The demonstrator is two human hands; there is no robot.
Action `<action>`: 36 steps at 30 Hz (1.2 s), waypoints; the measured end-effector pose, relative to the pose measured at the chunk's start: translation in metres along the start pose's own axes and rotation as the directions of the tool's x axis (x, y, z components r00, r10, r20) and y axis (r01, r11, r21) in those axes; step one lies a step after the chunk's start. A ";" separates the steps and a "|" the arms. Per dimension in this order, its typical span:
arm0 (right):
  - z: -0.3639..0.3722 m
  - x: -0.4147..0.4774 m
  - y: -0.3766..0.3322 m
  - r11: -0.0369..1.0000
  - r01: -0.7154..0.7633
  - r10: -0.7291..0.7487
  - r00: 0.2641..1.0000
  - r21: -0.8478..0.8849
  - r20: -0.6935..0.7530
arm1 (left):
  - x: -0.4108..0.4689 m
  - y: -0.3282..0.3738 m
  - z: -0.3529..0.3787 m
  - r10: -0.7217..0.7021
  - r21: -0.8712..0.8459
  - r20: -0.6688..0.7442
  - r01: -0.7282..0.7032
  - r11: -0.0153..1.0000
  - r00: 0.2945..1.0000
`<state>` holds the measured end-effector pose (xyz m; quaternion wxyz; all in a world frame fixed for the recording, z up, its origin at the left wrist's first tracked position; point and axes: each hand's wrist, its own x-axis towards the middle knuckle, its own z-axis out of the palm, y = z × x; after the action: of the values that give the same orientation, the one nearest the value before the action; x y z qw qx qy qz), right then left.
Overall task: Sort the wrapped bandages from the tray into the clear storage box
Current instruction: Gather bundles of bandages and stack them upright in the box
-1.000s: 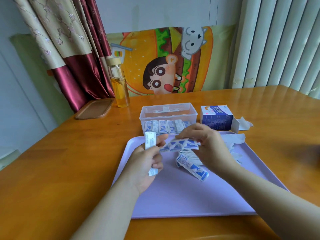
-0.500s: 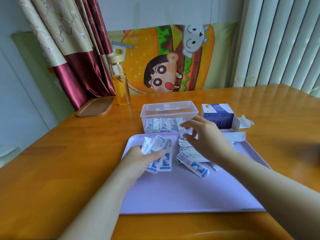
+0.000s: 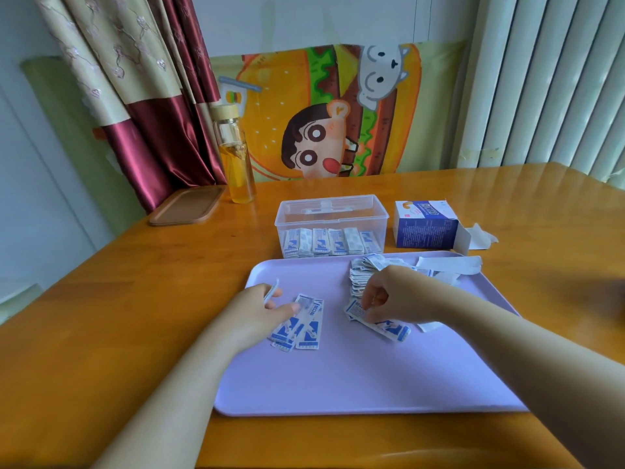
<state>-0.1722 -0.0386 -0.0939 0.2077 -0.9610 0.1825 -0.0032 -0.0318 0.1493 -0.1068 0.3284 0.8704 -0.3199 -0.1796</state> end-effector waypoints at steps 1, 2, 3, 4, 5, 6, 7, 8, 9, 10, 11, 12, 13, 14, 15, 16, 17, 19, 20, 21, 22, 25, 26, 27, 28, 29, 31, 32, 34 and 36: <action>-0.001 0.000 -0.002 1.000 -0.002 0.002 1.000 -0.009 0.006 | -0.002 0.000 -0.001 -0.001 -0.004 0.001 0.001 1.000 1.000; -0.001 -0.001 -0.003 1.000 -0.005 0.006 1.000 -0.022 0.013 | -0.002 0.000 -0.002 -0.001 -0.010 -0.002 0.001 1.000 1.000; 0.001 0.000 -0.005 0.999 -0.009 0.010 1.000 -0.039 0.024 | -0.003 -0.001 -0.003 0.002 -0.009 -0.011 -0.002 1.000 1.000; 0.001 0.001 -0.007 0.998 -0.017 0.019 0.999 -0.059 0.034 | -0.002 0.000 -0.005 0.010 -0.015 -0.024 -0.010 1.000 1.000; 0.002 0.001 -0.008 0.996 -0.020 0.024 0.999 -0.081 0.040 | -0.002 0.000 -0.005 0.023 -0.026 -0.042 -0.024 0.999 0.999; 0.002 0.002 -0.010 0.995 -0.022 0.026 0.999 -0.098 0.045 | -0.002 0.001 -0.006 0.035 -0.039 -0.049 -0.037 0.999 0.998; 0.001 0.003 -0.012 0.994 -0.023 0.029 0.998 -0.110 0.057 | -0.003 0.002 -0.007 0.043 -0.057 -0.051 -0.046 0.997 0.998; 0.001 0.003 -0.014 0.992 -0.024 0.033 0.997 -0.120 0.071 | -0.003 0.002 -0.007 0.041 -0.087 -0.054 -0.045 0.995 0.998; 0.000 0.004 -0.014 0.991 -0.026 0.036 0.996 -0.128 0.082 | -0.003 0.003 -0.006 0.039 -0.122 -0.055 -0.045 0.992 0.998; -0.001 0.005 -0.015 0.991 -0.024 0.036 0.996 -0.131 0.087 | -0.002 0.002 -0.006 0.034 -0.162 -0.055 -0.042 0.986 0.998; -0.002 0.005 -0.015 0.992 -0.024 0.036 0.995 -0.126 0.090 | -0.003 0.003 -0.005 0.019 -0.211 -0.055 -0.031 0.977 0.998; -0.002 0.006 -0.015 0.992 -0.024 0.036 0.995 -0.123 0.093 | -0.003 0.003 -0.004 0.001 -0.272 -0.053 -0.016 0.962 0.999; -0.002 0.006 -0.015 0.992 -0.025 0.038 0.994 -0.127 0.099 | -0.004 0.004 -0.004 -0.020 -0.336 -0.047 0.003 0.942 0.999; -0.002 0.006 -0.015 0.989 -0.027 0.042 0.994 -0.143 0.103 | -0.005 0.006 -0.004 -0.039 -0.400 -0.036 0.022 0.916 0.999; -0.001 0.006 -0.015 0.985 -0.028 0.047 0.993 -0.168 0.107 | -0.006 0.008 -0.004 -0.058 -0.465 -0.023 0.040 0.884 0.998; -0.001 0.006 -0.015 0.980 -0.021 0.043 0.993 -0.200 0.107 | -0.007 0.010 -0.004 -0.071 -0.537 -0.007 0.056 0.842 0.997; -0.003 0.007 -0.016 0.975 -0.013 0.036 0.994 -0.224 0.102 | -0.007 0.011 -0.004 -0.083 -0.611 0.013 0.073 0.789 0.996; -0.010 0.007 -0.020 0.983 0.000 0.015 0.997 -0.184 0.080 | -0.008 0.014 -0.005 -0.101 -0.744 0.055 0.108 0.659 0.993; -0.015 0.007 -0.024 0.997 0.000 0.006 0.997 -0.078 0.079 | -0.008 0.014 -0.005 -0.106 -0.800 0.072 0.121 0.588 0.992; -0.020 0.006 -0.028 0.998 0.002 -0.007 0.996 0.061 0.084 | -0.009 0.014 -0.004 -0.112 -0.848 0.087 0.132 0.513 0.990; -0.022 0.007 -0.035 0.983 0.005 -0.022 0.996 0.186 0.089 | -0.008 0.014 -0.004 -0.117 -0.887 0.100 0.142 0.440 0.988; -0.012 0.015 -0.051 0.953 0.010 -0.044 0.994 0.302 0.103 | -0.010 0.015 -0.003 -0.128 -0.945 0.156 0.186 0.269 0.979; -0.005 0.019 -0.053 0.960 0.006 -0.037 0.994 0.280 0.105 | -0.010 0.016 -0.003 -0.128 -0.951 0.171 0.198 0.238 0.977; 0.001 0.022 -0.054 0.967 -0.001 -0.025 0.995 0.253 0.099 | -0.011 0.016 -0.004 -0.128 -0.953 0.184 0.208 0.221 0.975; 0.004 0.025 -0.051 0.968 -0.013 -0.008 0.996 0.251 0.083 | -0.012 0.015 -0.005 -0.126 -0.952 0.195 0.219 0.212 0.973; 0.002 0.025 -0.047 0.964 -0.020 0.006 0.998 0.264 0.055 | -0.013 0.015 -0.006 -0.122 -0.952 0.206 0.228 0.206 0.971; -0.010 0.024 -0.035 0.980 -0.004 0.014 0.999 0.199 -0.052 | -0.013 0.013 -0.007 -0.111 -0.950 0.228 0.246 0.192 0.967; -0.018 0.023 -0.027 0.992 -0.011 0.027 0.993 0.128 -0.119 | -0.013 0.013 -0.008 -0.108 -0.950 0.236 0.253 0.185 0.966; -0.033 0.021 -0.009 0.997 -0.073 0.075 0.975 0.016 -0.207 | -0.011 0.014 -0.006 -0.102 -0.948 0.251 0.266 0.174 0.962; -0.042 0.022 0.006 0.986 -0.148 0.130 0.971 -0.080 -0.199 | -0.010 0.018 -0.003 -0.091 -0.947 0.266 0.278 0.163 0.960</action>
<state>-0.1573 -0.0677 -0.0594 0.1432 -0.9498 0.2686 -0.0730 -0.0453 0.1467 -0.0919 0.7569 0.4778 -0.0473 -0.4434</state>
